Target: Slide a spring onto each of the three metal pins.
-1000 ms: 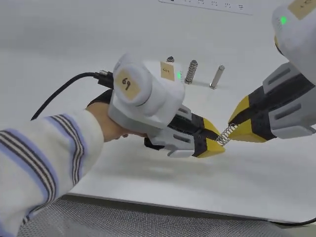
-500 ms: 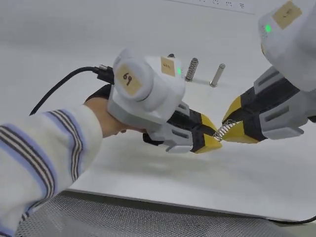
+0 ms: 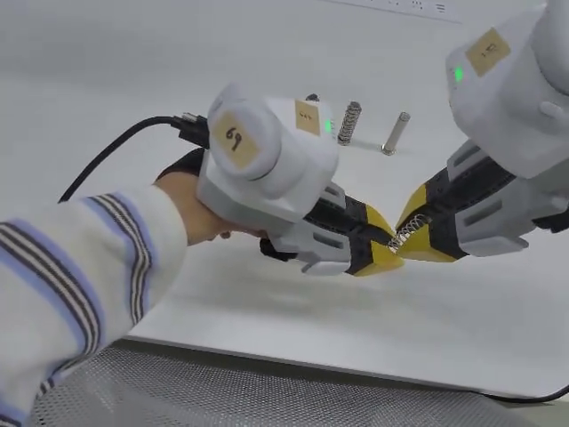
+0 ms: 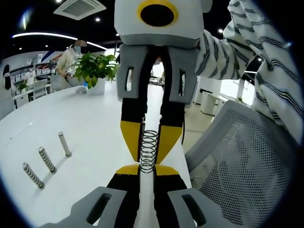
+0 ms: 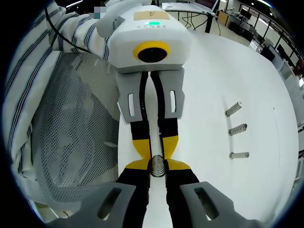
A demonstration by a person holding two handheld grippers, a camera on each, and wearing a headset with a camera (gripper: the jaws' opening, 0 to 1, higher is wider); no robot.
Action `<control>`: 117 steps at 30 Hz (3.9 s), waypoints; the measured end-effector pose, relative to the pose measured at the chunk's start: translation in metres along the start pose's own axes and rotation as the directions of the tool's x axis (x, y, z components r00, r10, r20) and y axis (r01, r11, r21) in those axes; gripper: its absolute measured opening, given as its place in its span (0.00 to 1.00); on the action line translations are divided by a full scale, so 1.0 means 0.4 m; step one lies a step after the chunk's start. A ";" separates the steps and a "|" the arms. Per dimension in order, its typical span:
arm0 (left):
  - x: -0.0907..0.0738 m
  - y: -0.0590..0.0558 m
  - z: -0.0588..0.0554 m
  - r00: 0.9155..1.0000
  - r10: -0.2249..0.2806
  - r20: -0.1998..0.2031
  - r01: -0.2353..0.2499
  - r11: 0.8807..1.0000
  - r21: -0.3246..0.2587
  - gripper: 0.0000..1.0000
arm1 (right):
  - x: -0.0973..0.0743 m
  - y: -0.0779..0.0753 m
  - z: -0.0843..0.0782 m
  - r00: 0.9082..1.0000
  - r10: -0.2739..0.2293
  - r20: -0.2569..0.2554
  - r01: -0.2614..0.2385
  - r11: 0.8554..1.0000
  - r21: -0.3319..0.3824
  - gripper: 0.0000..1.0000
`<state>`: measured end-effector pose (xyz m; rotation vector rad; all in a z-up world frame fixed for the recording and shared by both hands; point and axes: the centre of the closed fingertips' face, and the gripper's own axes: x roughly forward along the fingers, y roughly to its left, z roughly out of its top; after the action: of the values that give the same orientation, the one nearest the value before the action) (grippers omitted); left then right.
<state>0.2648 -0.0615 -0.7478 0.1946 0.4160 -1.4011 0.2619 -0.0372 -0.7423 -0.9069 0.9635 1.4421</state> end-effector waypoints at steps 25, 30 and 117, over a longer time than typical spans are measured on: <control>0.003 0.003 -0.021 1.000 -0.006 -0.029 0.005 1.000 -0.027 0.02 | 0.016 0.008 -0.007 0.999 0.011 -0.041 -0.012 1.000 -0.009 0.08; 0.001 0.003 -0.024 0.999 -0.007 -0.034 0.006 1.000 -0.031 0.02 | 0.019 0.007 -0.008 0.999 0.020 -0.042 -0.020 1.000 -0.021 0.08; -0.132 0.189 -0.067 0.938 0.347 0.003 -0.337 0.912 -0.235 0.98 | -0.060 -0.136 -0.094 0.995 -0.090 -0.049 0.095 0.991 0.094 0.08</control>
<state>0.3283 0.0094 -0.7600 0.0420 0.4793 -1.0000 0.3186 -0.0785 -0.7376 -0.9043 1.0031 1.2909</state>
